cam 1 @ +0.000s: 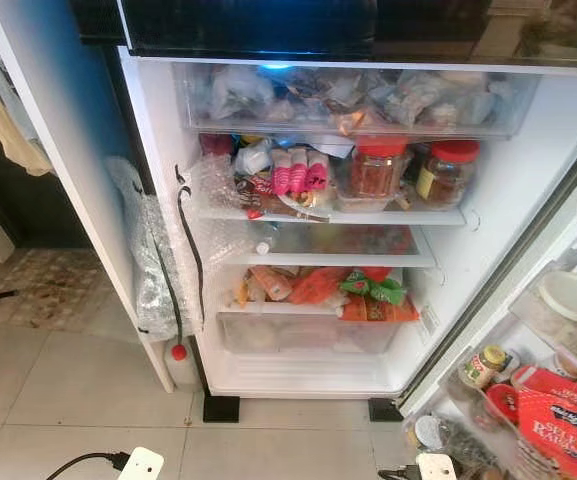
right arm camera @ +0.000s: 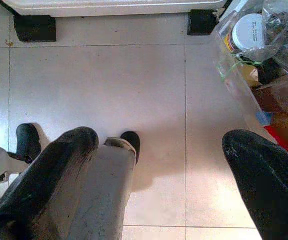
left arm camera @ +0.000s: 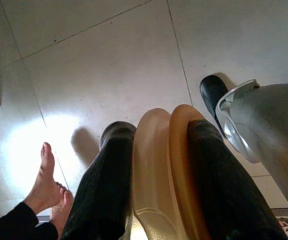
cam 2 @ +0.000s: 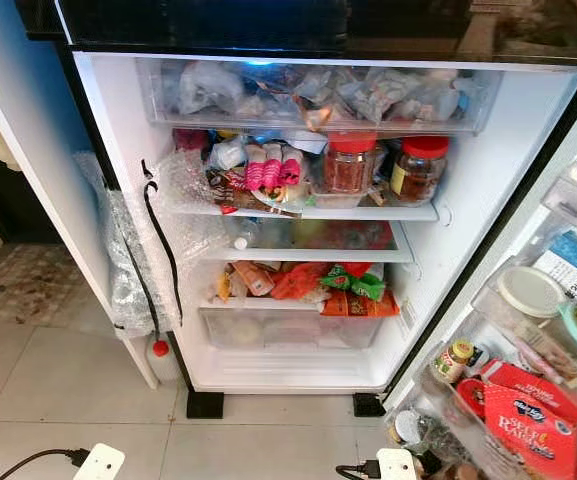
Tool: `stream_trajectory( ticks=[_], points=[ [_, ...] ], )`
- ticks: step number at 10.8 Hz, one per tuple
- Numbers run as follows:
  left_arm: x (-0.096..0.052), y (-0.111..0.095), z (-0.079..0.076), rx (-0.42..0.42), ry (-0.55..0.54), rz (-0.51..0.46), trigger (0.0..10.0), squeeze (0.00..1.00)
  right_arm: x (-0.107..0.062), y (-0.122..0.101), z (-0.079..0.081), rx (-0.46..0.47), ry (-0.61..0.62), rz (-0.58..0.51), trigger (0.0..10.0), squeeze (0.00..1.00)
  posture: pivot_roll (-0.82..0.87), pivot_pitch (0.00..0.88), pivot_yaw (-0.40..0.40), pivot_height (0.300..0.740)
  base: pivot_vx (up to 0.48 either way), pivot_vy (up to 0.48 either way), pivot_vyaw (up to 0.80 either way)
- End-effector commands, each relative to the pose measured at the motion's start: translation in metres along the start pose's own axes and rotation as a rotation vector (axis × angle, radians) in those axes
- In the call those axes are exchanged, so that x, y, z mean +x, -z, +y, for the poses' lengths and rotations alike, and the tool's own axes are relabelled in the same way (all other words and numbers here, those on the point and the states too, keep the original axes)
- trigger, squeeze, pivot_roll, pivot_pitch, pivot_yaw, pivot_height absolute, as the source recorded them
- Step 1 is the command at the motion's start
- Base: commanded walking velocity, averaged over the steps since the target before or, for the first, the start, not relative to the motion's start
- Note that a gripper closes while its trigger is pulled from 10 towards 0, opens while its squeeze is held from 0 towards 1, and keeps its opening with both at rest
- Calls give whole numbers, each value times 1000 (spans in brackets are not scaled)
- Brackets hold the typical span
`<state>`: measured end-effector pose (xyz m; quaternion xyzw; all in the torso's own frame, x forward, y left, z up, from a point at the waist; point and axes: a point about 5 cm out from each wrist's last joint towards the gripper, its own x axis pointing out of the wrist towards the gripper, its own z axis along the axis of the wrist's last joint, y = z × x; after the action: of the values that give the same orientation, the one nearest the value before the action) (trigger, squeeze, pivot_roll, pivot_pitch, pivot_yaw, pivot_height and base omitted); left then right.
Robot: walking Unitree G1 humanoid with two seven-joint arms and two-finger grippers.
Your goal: Restocking fridge
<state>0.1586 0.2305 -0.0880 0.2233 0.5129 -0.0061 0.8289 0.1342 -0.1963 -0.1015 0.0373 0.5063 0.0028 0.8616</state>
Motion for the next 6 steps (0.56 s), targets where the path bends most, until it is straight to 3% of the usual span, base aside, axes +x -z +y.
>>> stream_trajectory(
  ticks=[1,6],
  points=[
    [0,2,0,3,2,1,10000,0,-1,1,-2,13,10,1,10000,0,-84,12,-59,740,0,-251,0],
    [0,2,0,4,2,1,10000,0,-1,1,-2,12,9,1,10000,0,-84,12,-59,740,0,-274,0]
  ],
)
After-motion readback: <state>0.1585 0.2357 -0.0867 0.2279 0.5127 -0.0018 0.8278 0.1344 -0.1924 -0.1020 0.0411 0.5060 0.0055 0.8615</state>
